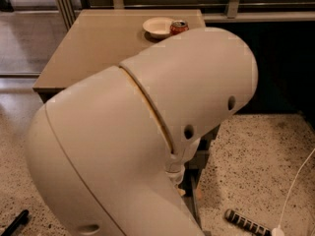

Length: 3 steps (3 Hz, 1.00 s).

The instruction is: Place brown chip bag into bottom drawer

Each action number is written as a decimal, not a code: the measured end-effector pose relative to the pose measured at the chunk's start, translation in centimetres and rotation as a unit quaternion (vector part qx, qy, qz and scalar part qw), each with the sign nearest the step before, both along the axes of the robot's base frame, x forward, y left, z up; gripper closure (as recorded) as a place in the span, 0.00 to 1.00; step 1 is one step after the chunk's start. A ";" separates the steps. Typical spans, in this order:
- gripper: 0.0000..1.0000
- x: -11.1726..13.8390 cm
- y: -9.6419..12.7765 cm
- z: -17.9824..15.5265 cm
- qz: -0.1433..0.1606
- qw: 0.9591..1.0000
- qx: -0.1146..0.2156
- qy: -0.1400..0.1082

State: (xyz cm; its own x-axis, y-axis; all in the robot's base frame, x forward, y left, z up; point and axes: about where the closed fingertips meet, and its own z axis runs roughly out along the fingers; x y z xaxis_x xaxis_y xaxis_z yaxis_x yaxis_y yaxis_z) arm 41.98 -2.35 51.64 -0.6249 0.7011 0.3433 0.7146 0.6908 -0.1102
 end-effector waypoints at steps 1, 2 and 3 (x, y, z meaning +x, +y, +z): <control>1.00 0.2 -0.8 -0.3 -0.018 0.997 -0.006 -0.068; 1.00 0.2 -0.8 -0.3 -0.019 0.997 -0.006 -0.069; 1.00 0.3 -1.0 -0.1 -0.024 0.996 -0.005 -0.081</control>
Offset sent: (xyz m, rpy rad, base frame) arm -0.0019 -0.0035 -0.0017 -0.0085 -0.1021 -0.0258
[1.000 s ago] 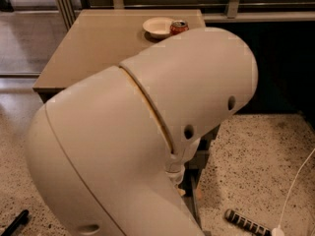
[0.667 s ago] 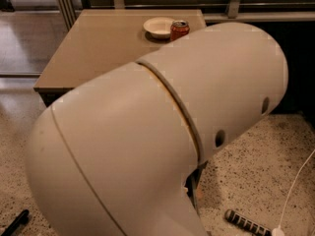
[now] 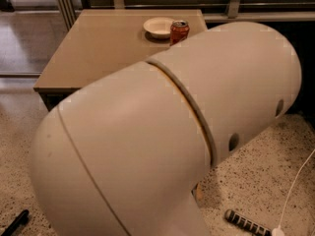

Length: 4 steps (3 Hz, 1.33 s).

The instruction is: Place brown chip bag into bottom drawer

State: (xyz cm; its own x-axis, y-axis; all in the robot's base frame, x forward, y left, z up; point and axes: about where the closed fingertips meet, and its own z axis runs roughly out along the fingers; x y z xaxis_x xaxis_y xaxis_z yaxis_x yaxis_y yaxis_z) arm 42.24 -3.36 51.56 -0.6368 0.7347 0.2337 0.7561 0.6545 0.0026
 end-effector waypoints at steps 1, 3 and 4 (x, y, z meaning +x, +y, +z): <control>1.00 -1.0 1.0 0.4 -0.018 0.999 0.015 -0.034; 1.00 -1.5 -0.5 0.8 -0.033 0.996 0.025 -0.076; 1.00 -1.8 -0.3 0.6 -0.028 0.997 0.026 -0.072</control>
Offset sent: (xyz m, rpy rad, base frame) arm -0.0100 0.0103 0.0043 0.0302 -0.0685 -0.0355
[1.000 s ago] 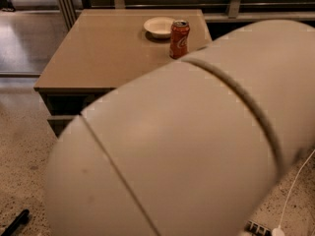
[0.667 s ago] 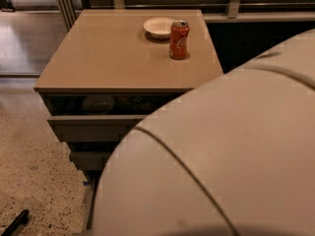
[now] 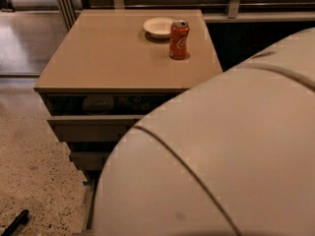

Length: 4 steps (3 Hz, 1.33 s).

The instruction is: Place brown chip bag into bottom drawer

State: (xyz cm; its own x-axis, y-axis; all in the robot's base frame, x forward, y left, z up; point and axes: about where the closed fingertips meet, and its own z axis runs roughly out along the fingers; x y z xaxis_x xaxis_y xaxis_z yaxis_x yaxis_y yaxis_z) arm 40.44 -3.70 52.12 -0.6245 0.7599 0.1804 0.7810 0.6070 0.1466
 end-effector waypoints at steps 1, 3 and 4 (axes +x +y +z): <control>1.00 -1.1 -0.8 -1.2 -0.001 1.000 -0.006 0.014; 1.00 -4.1 -2.9 -7.3 -0.029 0.997 -0.015 0.068; 1.00 -4.1 -2.9 -7.7 -0.030 0.997 -0.016 0.070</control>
Offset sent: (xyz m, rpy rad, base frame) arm -0.0613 0.0287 -0.1628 0.0149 0.1968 0.1027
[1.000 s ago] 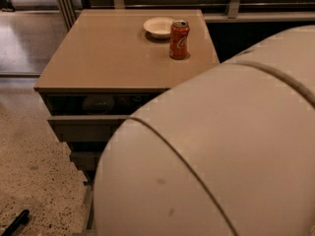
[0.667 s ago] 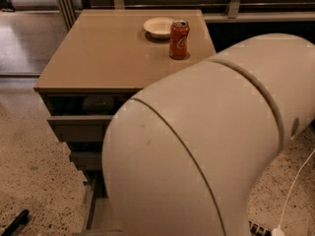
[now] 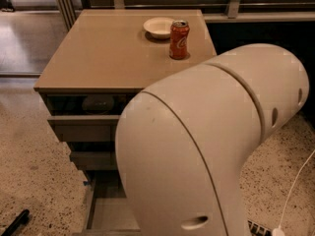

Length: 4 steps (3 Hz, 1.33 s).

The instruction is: Place brown chip bag into bottom drawer

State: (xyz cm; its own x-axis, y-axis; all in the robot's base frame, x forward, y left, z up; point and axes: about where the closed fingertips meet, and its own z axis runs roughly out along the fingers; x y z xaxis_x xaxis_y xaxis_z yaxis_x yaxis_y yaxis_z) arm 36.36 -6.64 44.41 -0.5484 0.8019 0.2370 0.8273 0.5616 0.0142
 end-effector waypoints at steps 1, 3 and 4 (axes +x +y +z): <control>1.00 1.6 0.6 -1.2 -0.007 1.000 0.005 0.009; 1.00 10.5 6.4 -1.0 0.005 1.000 0.013 -0.001; 1.00 10.5 6.4 -1.0 0.005 1.000 0.013 -0.001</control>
Offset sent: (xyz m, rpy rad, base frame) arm 0.1016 0.0477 -0.0197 0.0228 0.0221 -0.0196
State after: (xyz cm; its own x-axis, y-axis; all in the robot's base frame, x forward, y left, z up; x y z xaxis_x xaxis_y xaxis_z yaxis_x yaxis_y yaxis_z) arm 46.84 -0.27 43.44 -0.5573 0.7893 0.2577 0.8211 0.5699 0.0302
